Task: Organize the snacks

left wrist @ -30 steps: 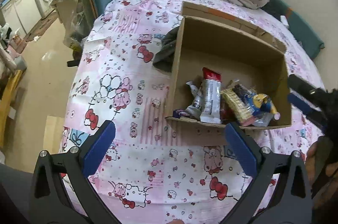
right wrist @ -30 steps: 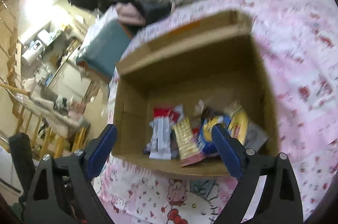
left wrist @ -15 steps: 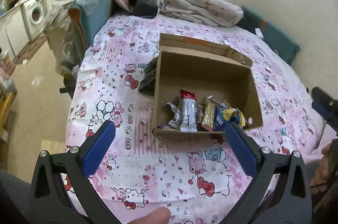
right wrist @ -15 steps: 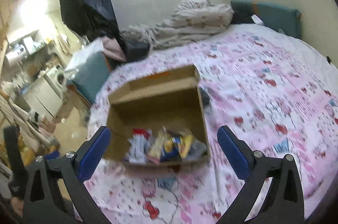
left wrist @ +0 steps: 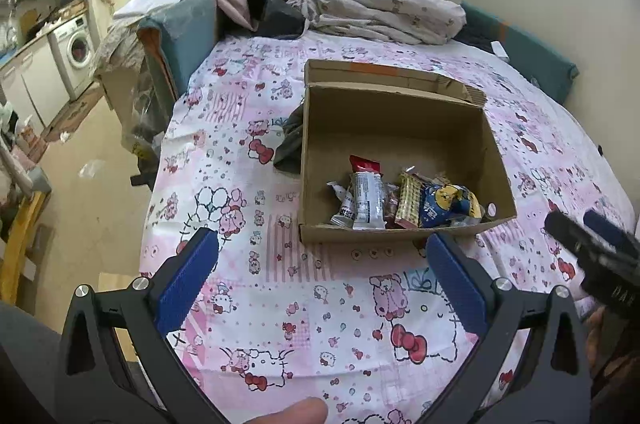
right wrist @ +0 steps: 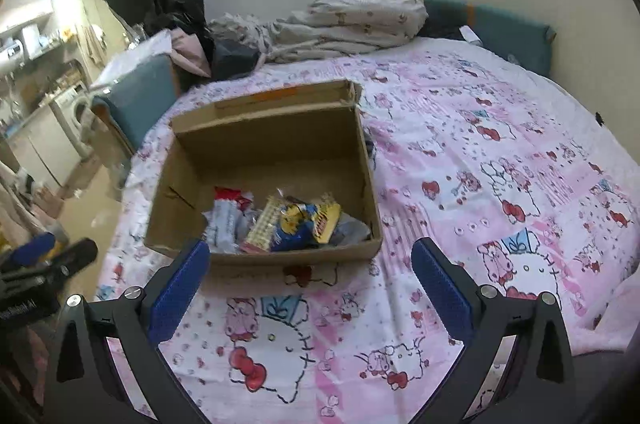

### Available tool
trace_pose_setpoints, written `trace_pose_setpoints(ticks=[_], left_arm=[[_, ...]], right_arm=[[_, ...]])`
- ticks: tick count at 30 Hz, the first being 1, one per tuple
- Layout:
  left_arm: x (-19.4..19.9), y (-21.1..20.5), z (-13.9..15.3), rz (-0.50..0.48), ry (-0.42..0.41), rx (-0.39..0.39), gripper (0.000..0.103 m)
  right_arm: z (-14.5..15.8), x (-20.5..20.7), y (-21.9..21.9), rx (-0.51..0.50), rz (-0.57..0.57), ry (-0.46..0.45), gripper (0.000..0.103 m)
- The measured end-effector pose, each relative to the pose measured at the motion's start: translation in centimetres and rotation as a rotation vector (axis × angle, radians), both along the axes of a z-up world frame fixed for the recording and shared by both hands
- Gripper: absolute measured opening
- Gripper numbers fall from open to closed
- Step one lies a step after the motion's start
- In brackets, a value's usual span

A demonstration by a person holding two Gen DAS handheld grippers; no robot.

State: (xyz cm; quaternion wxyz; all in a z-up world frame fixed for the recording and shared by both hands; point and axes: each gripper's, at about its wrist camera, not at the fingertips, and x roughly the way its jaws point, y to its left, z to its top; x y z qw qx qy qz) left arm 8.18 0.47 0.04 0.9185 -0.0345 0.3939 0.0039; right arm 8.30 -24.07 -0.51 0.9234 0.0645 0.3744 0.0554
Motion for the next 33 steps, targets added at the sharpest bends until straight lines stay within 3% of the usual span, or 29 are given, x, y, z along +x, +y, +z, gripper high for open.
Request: trace_pose_setpoints(ticks=[33], left_arm=[[0.3,-0.2,-0.2,0.002,0.011,0.017,0.103]], right_arm=[[-0.1,-0.2,1.0,-0.034,0.010,0.003,0.103]])
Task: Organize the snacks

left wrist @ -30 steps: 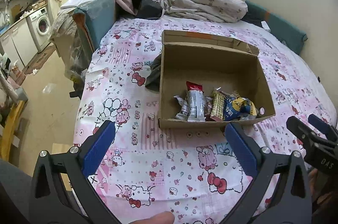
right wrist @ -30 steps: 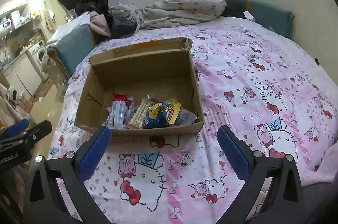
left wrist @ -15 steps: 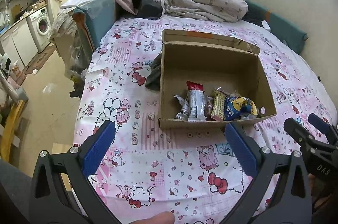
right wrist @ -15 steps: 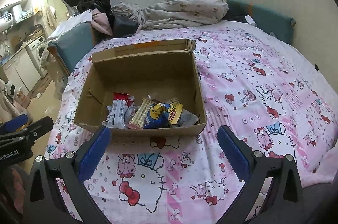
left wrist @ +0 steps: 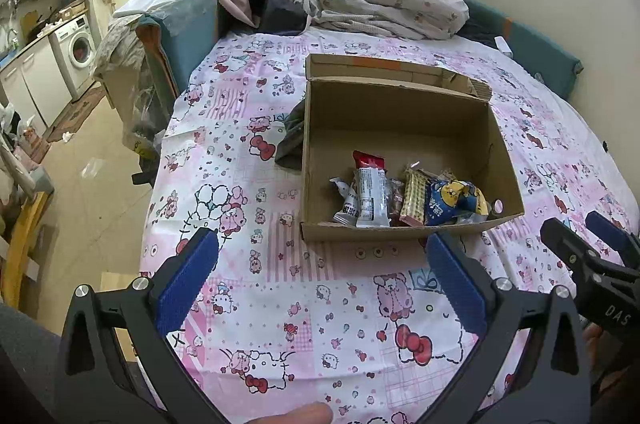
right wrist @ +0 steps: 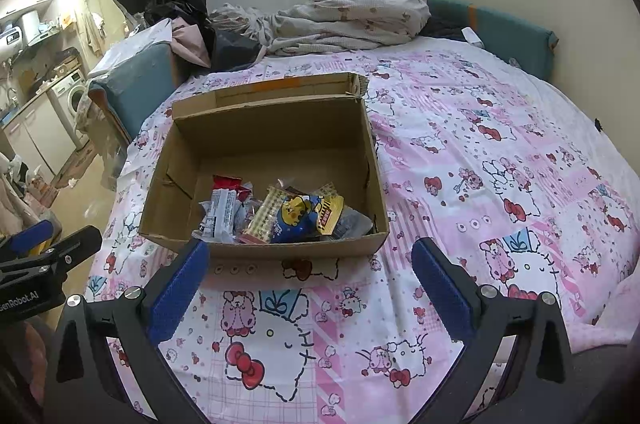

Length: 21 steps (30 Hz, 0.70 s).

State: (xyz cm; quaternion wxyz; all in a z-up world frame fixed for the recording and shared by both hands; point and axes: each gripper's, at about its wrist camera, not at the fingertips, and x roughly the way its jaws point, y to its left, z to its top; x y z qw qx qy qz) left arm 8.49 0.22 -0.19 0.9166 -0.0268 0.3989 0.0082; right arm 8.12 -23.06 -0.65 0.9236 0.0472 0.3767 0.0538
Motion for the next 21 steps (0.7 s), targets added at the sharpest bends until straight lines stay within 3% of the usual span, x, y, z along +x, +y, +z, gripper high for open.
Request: trace_pose_setpoints(ticks=[21], left_arm=[[-0.01,0.06,-0.09,0.001,0.002,0.000,0.103]], right_arm=[[-0.07,0.02,0.28,-0.006,0.006,0.002,0.103]])
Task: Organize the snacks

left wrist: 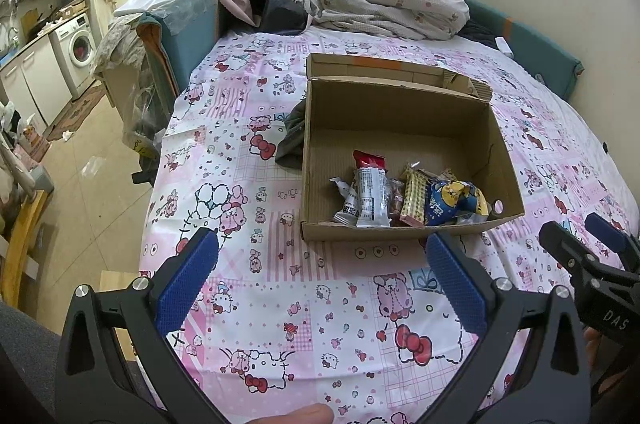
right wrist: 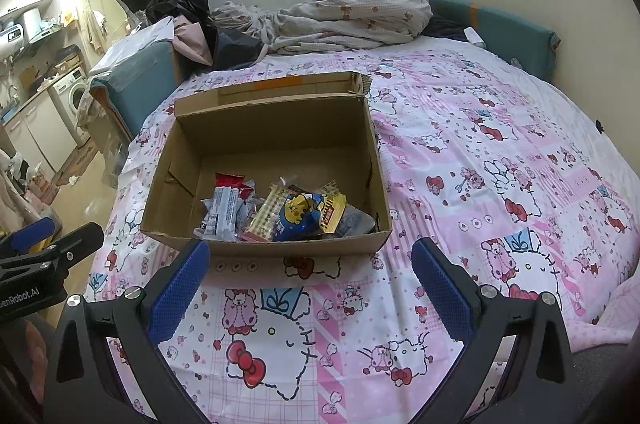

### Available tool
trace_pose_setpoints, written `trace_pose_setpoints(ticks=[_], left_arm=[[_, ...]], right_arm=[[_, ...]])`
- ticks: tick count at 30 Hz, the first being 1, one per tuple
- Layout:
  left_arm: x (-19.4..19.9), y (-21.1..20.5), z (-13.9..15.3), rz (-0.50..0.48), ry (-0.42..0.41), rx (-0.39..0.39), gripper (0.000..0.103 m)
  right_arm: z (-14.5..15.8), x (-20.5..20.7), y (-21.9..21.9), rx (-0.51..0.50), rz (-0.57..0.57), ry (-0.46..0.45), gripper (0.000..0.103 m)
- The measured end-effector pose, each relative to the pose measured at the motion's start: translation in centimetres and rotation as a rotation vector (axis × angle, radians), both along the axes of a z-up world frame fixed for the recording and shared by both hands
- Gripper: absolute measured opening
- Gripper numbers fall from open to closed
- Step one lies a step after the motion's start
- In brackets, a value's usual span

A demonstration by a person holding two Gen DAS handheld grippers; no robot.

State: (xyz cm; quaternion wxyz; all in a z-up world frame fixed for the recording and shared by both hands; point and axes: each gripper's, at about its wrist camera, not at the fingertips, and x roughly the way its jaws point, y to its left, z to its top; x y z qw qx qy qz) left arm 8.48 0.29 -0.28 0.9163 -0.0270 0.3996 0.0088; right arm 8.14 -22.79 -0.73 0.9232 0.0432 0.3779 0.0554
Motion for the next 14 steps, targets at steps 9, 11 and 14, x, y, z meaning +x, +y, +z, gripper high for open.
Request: trace_pose_setpoints(ticks=[9,11,14], left_arm=[[0.05,-0.01,-0.06,-0.001,0.001,-0.001,0.103],[0.03,0.00,-0.05,-0.002,0.001,-0.004,0.103],[-0.01,-0.26,-0.32,-0.006,-0.003,0.009,0.103]], right_arm=[[-0.11,0.02,0.06,0.001,0.001,0.002,0.103],[-0.06,0.00,0.06,0.002,0.000,0.001,0.103],[-0.05,0.04,0.04,0.003,0.000,0.001,0.103]])
